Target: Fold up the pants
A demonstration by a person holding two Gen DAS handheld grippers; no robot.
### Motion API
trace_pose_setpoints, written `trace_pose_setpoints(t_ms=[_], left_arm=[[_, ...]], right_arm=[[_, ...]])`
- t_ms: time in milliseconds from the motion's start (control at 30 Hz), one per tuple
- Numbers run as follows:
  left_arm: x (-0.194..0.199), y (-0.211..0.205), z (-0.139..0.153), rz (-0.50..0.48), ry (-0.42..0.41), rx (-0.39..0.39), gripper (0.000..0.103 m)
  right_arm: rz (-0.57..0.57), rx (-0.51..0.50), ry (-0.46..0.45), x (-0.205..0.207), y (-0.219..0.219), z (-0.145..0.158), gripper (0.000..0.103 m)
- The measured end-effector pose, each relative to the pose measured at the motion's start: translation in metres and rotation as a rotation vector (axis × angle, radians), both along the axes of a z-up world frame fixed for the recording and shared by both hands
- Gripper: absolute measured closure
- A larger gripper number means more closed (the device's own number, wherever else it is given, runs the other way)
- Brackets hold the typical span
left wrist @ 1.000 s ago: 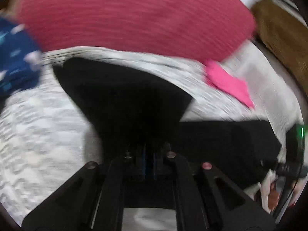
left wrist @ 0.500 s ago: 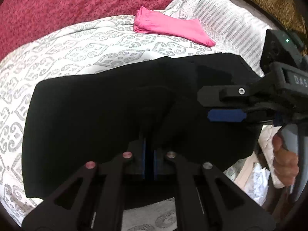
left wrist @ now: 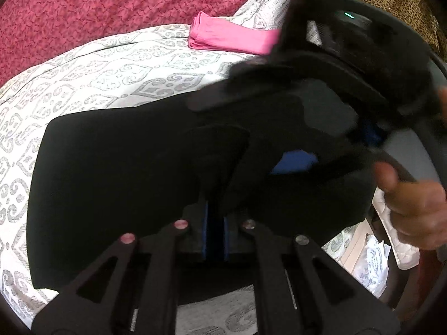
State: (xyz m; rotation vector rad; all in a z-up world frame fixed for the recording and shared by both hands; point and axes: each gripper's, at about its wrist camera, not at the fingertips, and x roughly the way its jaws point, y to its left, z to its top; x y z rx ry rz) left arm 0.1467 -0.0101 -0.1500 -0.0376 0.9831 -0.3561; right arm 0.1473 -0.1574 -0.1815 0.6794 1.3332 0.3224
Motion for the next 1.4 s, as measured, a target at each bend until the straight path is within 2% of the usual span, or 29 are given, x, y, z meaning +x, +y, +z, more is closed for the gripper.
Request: trace_pose_setpoints(t_ms=[100, 133, 200, 233, 267, 367, 667, 800, 900, 1033, 1167, 1267, 1400], left_arm=[[0.0, 0.001, 0.0, -0.007, -0.001, 0.004, 0.095], [0.0, 0.0, 0.001, -0.006, 0.0, 0.006, 0.095], [0.001, 0.0, 0.001, -0.007, -0.003, 0.01, 0.094], [0.0, -0.001, 0.002, -0.008, -0.004, 0.011, 0.093], [0.0, -0.002, 0.002, -0.009, -0.006, 0.013, 0.091], [-0.001, -0.004, 0.005, -0.016, -0.019, 0.019, 0.087], [-0.007, -0.005, 0.021, -0.027, -0.035, 0.018, 0.051], [-0.01, 0.006, 0.027, -0.058, 0.009, -0.033, 0.051], [-0.015, 0.033, 0.04, -0.035, -0.008, -0.069, 0.05], [-0.006, 0.067, 0.045, 0.066, -0.027, -0.039, 0.049], [0.006, 0.092, 0.038, 0.16, 0.008, -0.03, 0.049], [0.009, 0.093, 0.036, 0.173, 0.011, -0.018, 0.049], [0.009, 0.091, 0.035, 0.156, 0.009, -0.014, 0.049]], right_arm=[[0.005, -0.061, 0.013, 0.014, 0.01, -0.005, 0.023], [0.015, -0.075, 0.024, 0.018, 0.014, -0.008, 0.027], [0.02, -0.125, 0.023, 0.021, 0.018, -0.009, 0.048], [0.028, -0.156, 0.014, 0.022, 0.02, -0.008, 0.074], [0.037, -0.189, 0.001, 0.022, 0.021, -0.007, 0.091], [0.047, -0.235, -0.059, 0.017, 0.02, 0.0, 0.092], [0.082, -0.339, -0.222, 0.007, 0.02, 0.038, 0.092], [0.071, -0.364, -0.268, -0.001, 0.005, 0.059, 0.092], [0.062, -0.398, -0.294, -0.012, -0.011, 0.07, 0.092], [0.025, -0.441, -0.282, -0.018, -0.041, 0.066, 0.092], [-0.007, -0.435, -0.251, -0.019, -0.067, 0.054, 0.092], [-0.018, -0.416, -0.258, -0.02, -0.071, 0.055, 0.092], [-0.018, -0.418, -0.322, -0.026, -0.065, 0.075, 0.092]])
